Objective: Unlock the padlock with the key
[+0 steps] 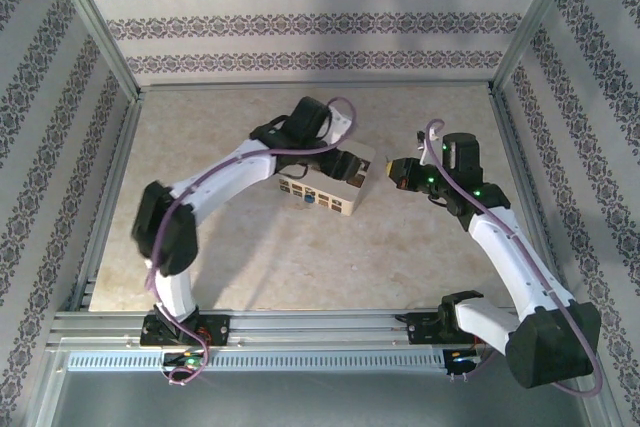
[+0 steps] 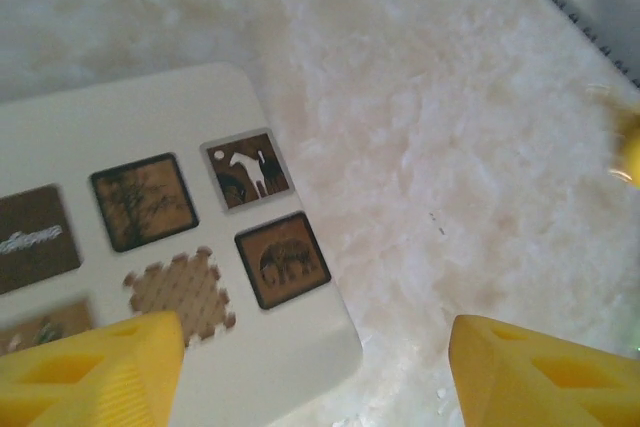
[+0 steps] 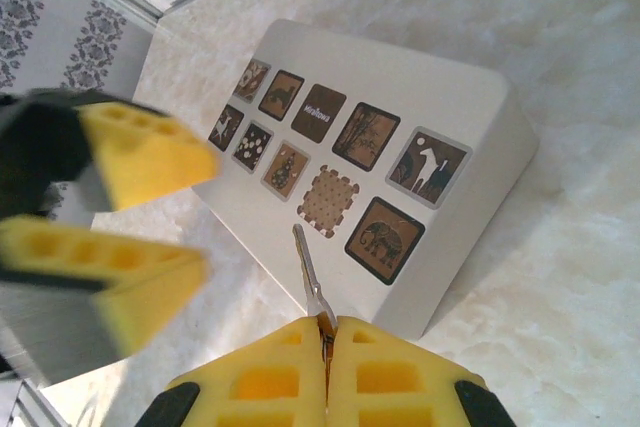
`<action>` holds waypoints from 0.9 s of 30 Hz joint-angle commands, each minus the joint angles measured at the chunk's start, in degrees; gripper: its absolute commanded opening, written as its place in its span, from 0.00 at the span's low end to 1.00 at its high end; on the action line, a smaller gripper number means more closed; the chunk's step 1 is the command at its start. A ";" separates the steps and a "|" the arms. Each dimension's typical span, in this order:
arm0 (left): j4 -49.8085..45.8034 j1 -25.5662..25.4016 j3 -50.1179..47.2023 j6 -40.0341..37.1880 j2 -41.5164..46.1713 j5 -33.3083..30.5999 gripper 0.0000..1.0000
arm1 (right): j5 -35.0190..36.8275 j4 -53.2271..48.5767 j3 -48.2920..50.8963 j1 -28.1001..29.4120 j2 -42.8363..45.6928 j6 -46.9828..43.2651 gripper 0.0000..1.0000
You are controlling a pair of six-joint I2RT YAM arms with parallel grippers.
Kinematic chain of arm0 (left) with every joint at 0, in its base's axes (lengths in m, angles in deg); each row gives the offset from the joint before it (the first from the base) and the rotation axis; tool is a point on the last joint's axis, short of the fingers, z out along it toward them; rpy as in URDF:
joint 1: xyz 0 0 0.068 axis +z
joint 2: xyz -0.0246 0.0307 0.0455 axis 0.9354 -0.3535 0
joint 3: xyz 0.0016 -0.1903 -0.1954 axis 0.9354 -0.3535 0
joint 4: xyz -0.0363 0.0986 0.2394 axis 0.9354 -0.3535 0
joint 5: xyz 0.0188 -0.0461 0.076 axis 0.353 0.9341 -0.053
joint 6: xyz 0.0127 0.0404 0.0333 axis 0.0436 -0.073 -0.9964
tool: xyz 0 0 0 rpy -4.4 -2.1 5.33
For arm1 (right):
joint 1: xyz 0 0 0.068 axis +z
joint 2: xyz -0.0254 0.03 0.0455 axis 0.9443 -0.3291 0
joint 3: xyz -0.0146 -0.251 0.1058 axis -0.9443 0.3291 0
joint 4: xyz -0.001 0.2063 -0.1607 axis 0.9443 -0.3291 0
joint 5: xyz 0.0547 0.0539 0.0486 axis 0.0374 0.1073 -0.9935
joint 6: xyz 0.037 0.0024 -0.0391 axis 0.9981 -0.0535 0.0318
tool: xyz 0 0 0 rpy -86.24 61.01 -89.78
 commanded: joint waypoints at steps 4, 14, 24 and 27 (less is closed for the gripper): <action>18.56 3.76 -23.23 4.27 15.71 -2.57 0.78 | -1.12 4.33 -0.54 5.16 -5.06 -0.37 0.00; 33.72 11.80 -44.41 19.92 22.78 4.40 0.80 | -4.41 19.56 -1.80 10.84 -19.15 6.25 0.00; 49.79 16.93 -48.77 27.28 12.14 11.66 0.75 | -5.29 24.97 -3.56 12.12 -28.81 7.39 0.00; 50.57 17.29 -46.99 26.90 9.09 12.15 0.74 | -5.73 26.09 -3.91 11.81 -31.00 7.69 0.00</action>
